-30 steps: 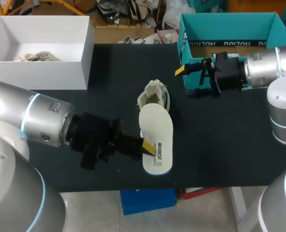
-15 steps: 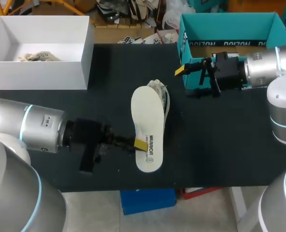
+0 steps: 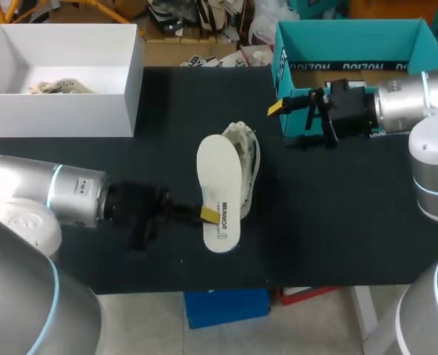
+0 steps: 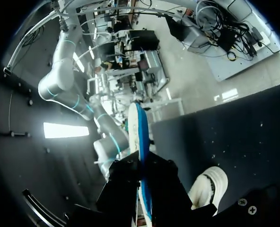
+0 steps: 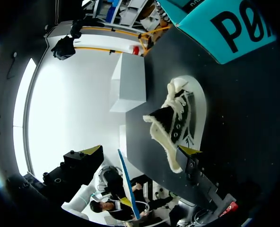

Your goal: Take the shoe out of the shoebox, open the shoe tongue, remove and reinsert the insole, then place the shoe into the shoebox

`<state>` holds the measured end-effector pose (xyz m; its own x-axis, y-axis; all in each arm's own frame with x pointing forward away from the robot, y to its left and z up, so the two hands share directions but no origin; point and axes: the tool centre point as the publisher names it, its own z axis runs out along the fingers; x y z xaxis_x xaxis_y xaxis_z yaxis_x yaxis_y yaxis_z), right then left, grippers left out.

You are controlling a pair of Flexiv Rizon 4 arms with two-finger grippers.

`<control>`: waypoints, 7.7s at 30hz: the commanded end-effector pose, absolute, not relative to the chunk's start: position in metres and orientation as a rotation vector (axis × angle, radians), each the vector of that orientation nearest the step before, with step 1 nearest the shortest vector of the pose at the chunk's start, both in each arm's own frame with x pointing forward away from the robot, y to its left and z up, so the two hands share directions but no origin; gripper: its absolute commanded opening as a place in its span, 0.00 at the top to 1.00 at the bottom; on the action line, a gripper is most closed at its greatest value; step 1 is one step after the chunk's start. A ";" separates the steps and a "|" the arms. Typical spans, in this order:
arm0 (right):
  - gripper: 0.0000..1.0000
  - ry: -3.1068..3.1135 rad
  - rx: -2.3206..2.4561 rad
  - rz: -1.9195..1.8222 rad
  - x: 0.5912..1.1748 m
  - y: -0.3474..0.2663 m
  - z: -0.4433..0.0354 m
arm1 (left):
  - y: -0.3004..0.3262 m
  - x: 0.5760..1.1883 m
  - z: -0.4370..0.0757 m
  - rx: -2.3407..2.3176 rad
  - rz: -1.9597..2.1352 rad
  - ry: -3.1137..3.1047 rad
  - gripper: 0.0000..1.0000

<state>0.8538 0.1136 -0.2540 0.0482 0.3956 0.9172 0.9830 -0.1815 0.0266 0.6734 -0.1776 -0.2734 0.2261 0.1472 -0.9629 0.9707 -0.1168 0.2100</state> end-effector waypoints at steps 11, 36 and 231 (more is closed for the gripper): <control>0.00 -1.403 -1.659 -1.119 0.854 0.115 -0.255 | -0.193 0.757 -0.279 1.587 -1.003 1.088 1.00; 0.00 -1.406 -1.414 -1.213 0.838 0.148 -0.252 | -0.199 0.779 -0.272 1.588 -0.979 1.084 1.00; 1.00 -1.329 -1.329 -1.204 0.828 0.197 -0.275 | -0.137 0.776 -0.241 1.371 -1.142 1.444 0.00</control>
